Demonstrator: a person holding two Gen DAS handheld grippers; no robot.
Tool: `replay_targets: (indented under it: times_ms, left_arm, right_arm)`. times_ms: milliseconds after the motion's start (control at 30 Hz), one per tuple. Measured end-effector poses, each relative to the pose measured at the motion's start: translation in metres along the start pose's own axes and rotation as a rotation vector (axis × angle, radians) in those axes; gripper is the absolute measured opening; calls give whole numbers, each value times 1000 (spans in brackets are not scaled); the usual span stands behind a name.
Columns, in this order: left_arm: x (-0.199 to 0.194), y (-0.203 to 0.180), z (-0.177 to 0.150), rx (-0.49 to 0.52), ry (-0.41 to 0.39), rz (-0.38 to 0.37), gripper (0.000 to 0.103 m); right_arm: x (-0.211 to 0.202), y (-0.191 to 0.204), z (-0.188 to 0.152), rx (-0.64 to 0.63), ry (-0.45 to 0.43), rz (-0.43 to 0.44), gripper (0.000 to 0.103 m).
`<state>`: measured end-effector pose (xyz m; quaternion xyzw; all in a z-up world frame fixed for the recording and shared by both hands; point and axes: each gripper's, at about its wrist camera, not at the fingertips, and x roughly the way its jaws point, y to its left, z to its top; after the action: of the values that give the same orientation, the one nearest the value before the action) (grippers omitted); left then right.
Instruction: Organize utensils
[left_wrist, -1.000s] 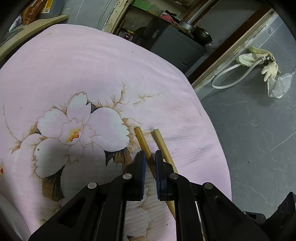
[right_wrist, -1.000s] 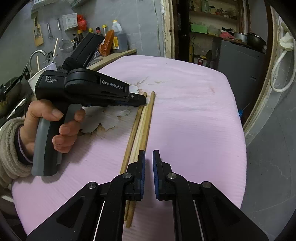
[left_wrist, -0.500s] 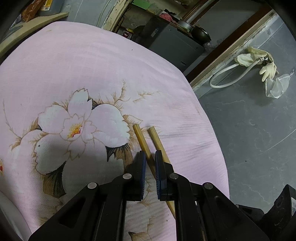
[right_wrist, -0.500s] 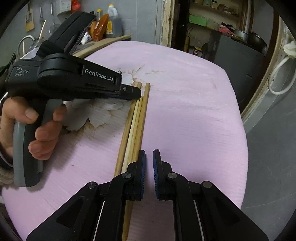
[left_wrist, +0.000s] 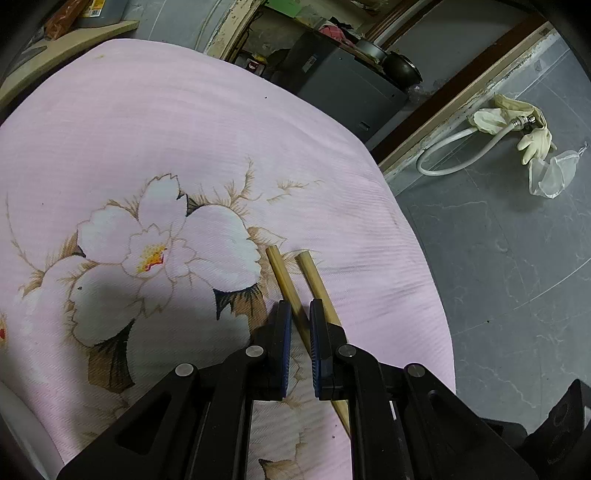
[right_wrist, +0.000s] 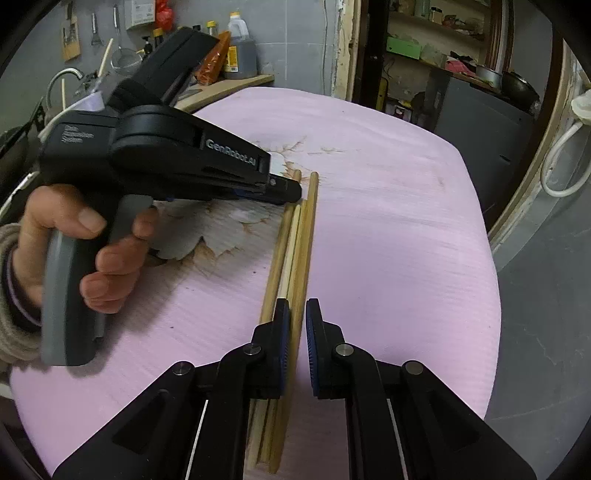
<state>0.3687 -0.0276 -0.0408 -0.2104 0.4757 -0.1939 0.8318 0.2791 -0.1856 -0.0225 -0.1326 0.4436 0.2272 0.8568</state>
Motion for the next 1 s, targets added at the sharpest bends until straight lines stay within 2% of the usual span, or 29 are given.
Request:
replay_targets:
  times_ms: [300,533,633,833,933,1000]
  left_arm:
    - [0,0,0,-1,3,-3,8]
    - [0,4,1,-14,11,-21,8]
    - [-1,7,1,-21,16,-32,8]
    - [-3,8,1,-15,21,-33,8]
    - [0,5,4,-4,22,-25,10]
    - [3,3,6,10,25,-26,10]
  right_arm:
    - [19,-6,11,-8,71,-49,10]
    - [27,-16,20,-11,34,-72,3]
    - [24,-25,18,39,13,-51,2]
    - [-4,-43,2,136,-54,-97,3]
    - [-9,-54,-4,159,-41,-138,4]
    - [-6,-61,-3,187,-26,-116,5]
